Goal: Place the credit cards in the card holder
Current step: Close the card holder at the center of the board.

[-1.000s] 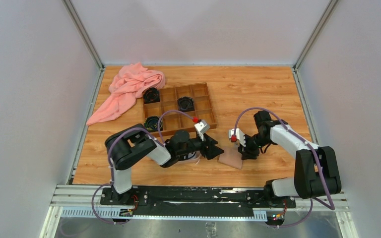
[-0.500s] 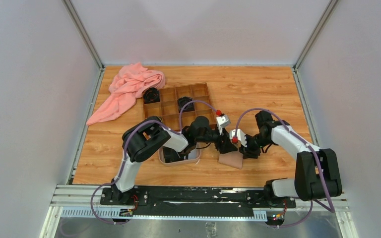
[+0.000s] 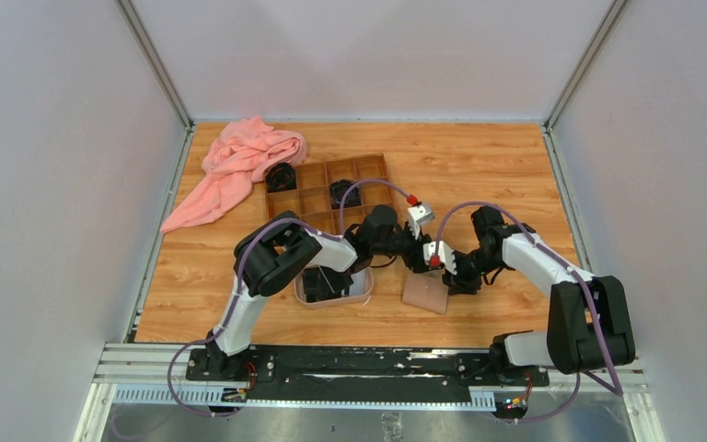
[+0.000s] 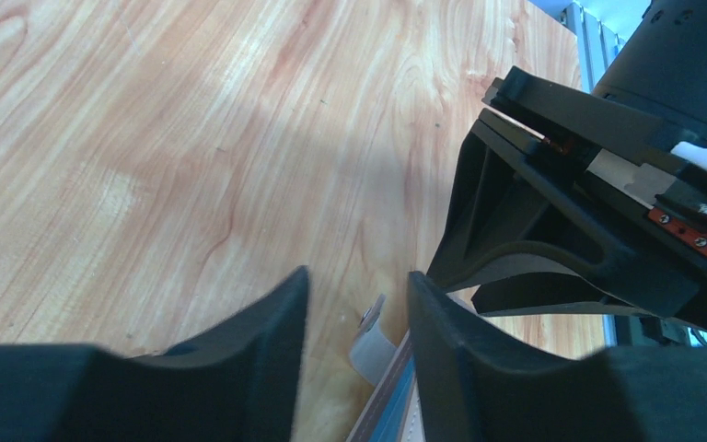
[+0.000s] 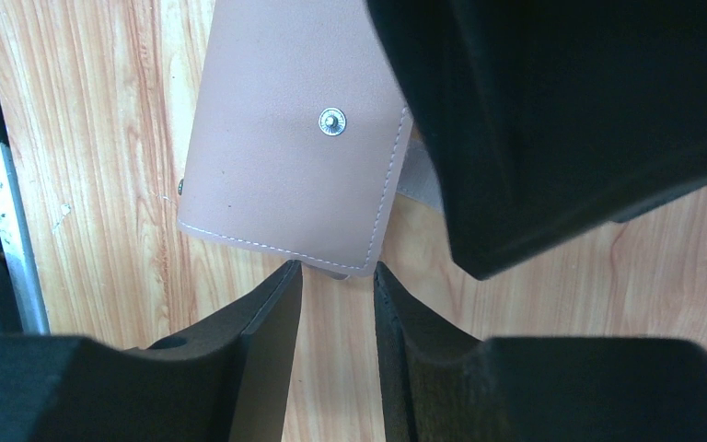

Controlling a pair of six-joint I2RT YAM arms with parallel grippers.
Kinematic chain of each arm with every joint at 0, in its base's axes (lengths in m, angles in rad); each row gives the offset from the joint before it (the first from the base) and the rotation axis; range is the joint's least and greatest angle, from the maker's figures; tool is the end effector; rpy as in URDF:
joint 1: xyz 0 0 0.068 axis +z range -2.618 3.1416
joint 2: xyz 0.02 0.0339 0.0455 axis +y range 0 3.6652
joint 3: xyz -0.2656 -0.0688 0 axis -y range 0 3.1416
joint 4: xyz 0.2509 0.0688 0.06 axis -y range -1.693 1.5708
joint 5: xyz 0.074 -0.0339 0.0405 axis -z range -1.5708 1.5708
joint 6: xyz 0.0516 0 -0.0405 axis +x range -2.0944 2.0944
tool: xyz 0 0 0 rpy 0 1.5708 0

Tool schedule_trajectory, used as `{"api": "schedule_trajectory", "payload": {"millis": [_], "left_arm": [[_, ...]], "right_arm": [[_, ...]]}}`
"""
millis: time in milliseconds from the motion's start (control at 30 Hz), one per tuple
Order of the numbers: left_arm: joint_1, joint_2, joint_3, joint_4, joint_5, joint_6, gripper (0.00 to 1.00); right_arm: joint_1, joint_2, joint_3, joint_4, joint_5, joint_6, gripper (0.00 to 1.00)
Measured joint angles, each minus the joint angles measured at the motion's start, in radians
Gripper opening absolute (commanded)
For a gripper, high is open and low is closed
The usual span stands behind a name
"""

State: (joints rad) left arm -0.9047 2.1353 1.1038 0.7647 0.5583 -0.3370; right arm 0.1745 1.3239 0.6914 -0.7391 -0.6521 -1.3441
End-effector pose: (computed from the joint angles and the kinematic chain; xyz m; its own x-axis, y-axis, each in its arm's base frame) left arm 0.2603 -0.3754 0.1224 -0.4787 0.1552 -0.8642 0.8735 0.1840 -0.4508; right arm 0.2070 0.0683 0.1584 0.0327 -0.7807 -0.6241 -0.9982 0.0054 -0.0591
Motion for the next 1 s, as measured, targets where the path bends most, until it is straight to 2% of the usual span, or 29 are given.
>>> {"api": "schedule_trajectory", "payload": {"millis": [67, 267, 333, 433, 667, 800, 1000], "left_arm": [[0.000, 0.008, 0.006, -0.004, 0.014, -0.006, 0.36], [-0.001, 0.018, 0.007, -0.014, 0.037, -0.012, 0.34], [-0.001, 0.018, 0.007, -0.018, 0.036, -0.010, 0.23], [-0.001, 0.018, 0.007, -0.029, 0.029, -0.006, 0.01], [-0.001, -0.003, -0.021, -0.050, -0.036, -0.017, 0.00], [-0.002, -0.074, -0.097, -0.056, -0.127, -0.038, 0.00], [-0.022, -0.185, -0.229, -0.009, -0.302, -0.082, 0.00]], "right_arm": [[0.000, 0.000, 0.000, 0.000, -0.001, 0.000, 0.36], [0.000, 0.000, 0.000, -0.002, -0.002, 0.000, 0.34], [0.000, 0.000, 0.000, -0.002, -0.002, 0.000, 0.34], [0.000, 0.000, 0.000, -0.004, -0.002, 0.000, 0.33], [0.000, 0.000, 0.010, -0.010, -0.003, 0.019, 0.34], [0.000, -0.006, 0.038, -0.016, -0.023, 0.058, 0.38], [0.000, -0.040, 0.114, -0.045, -0.116, 0.140, 0.37]]}}
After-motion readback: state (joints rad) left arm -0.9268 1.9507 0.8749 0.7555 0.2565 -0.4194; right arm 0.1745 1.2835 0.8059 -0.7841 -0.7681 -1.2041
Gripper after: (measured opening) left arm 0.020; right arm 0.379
